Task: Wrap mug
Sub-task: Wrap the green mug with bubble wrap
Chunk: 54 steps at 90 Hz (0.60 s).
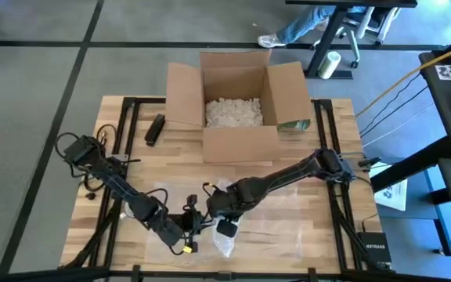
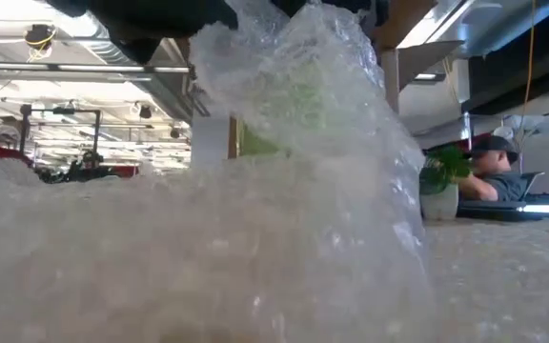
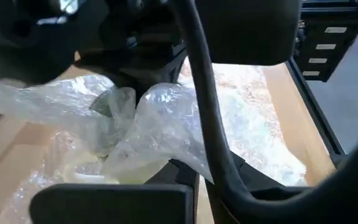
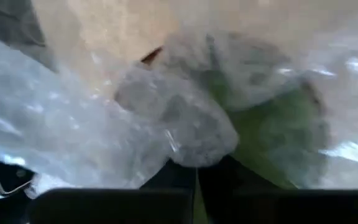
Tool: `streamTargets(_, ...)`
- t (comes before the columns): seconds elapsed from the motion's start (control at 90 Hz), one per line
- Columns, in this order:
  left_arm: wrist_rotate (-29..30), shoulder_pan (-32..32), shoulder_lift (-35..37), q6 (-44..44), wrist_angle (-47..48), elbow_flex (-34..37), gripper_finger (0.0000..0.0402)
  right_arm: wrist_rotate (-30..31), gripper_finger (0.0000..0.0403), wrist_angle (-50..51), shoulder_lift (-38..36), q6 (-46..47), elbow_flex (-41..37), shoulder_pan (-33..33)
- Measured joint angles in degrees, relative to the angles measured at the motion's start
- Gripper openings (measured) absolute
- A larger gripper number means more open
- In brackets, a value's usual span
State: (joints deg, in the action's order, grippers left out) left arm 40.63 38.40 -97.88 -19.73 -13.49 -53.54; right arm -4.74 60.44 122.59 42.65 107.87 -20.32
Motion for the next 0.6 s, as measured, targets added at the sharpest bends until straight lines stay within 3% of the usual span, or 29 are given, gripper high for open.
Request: streamTargets(0.6,-0.7,-0.9,-0.1,0.2,0.9,0.1,0.0000,7.4,0.0000,0.7,-5.7,2.4,0.1,-2.9)
